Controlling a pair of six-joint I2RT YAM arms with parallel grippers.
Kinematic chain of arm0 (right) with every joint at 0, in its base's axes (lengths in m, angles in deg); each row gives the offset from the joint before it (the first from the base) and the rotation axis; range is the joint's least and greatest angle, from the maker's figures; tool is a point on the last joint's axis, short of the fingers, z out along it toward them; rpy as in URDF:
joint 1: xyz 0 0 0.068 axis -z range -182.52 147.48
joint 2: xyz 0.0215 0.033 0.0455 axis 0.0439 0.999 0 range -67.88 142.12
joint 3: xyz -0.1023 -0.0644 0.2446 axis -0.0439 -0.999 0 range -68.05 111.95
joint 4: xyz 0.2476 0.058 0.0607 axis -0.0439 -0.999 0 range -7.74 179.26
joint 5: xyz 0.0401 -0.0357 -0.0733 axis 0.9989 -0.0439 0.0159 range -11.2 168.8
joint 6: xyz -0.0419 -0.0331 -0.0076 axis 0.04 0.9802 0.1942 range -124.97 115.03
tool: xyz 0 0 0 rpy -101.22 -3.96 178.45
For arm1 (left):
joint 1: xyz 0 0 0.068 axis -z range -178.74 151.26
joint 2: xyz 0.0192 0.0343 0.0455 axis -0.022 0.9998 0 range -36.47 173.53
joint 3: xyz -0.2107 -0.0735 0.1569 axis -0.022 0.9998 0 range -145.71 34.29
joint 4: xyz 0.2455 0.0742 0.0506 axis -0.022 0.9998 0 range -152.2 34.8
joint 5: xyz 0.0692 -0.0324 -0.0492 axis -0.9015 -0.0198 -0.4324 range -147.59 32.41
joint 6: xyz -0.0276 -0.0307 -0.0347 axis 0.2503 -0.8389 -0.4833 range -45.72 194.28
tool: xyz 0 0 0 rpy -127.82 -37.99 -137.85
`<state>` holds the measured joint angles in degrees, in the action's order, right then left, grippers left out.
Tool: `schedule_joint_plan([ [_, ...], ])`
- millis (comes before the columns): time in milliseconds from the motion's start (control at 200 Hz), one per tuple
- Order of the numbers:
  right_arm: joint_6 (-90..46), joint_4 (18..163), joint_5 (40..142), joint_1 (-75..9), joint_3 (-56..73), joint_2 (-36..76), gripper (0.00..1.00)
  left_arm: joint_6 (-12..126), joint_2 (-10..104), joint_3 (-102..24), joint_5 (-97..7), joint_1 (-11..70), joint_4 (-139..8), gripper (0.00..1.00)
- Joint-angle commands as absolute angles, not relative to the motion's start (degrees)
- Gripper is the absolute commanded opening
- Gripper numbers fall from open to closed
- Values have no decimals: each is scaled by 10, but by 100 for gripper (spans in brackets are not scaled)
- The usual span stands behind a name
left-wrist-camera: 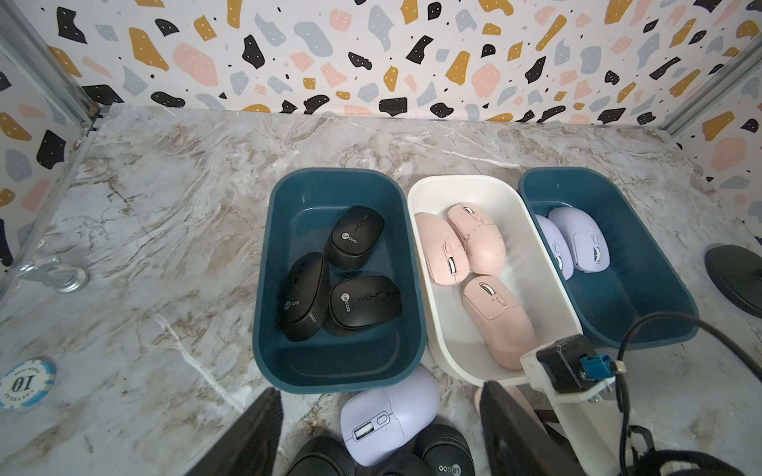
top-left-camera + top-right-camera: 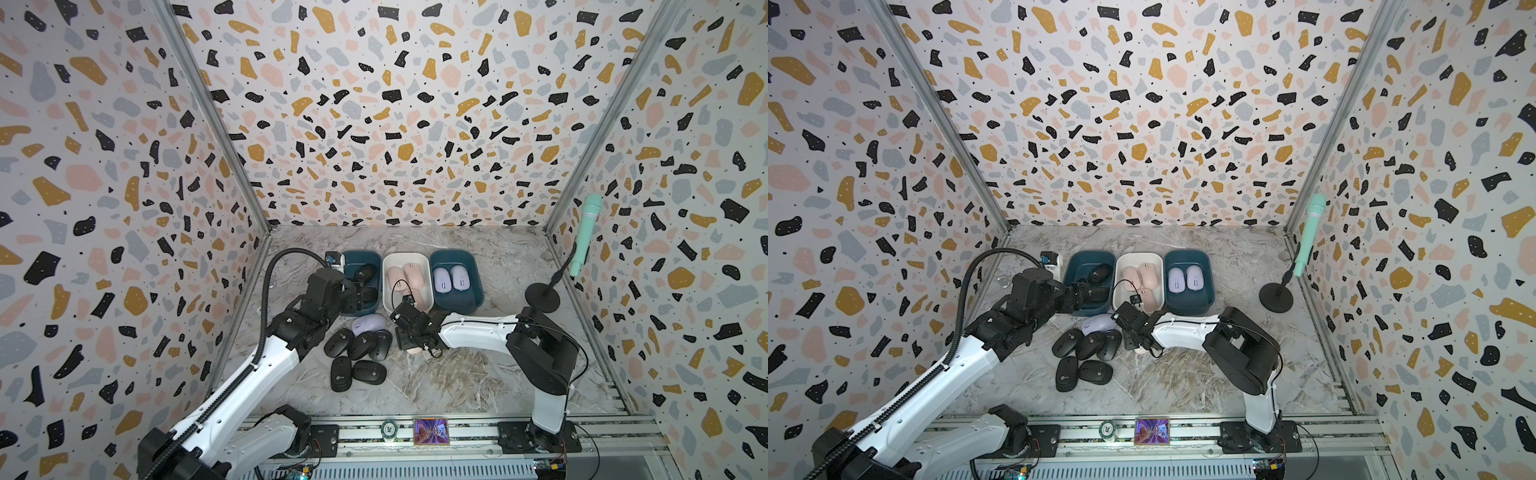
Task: Place the mice by color into the storage box
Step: Pick up the mouse from the center of the board.
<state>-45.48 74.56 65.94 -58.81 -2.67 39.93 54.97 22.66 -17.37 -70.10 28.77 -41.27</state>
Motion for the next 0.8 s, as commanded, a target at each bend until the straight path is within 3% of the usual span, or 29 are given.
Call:
schedule_joint_plan([
  [0,-448,744,664,-585,-39,377,61,551,228,-197,-703,289,-421,75],
  [791,-416,704,675,-565,-75,189,58,580,292,-181,-645,289,-411,74],
])
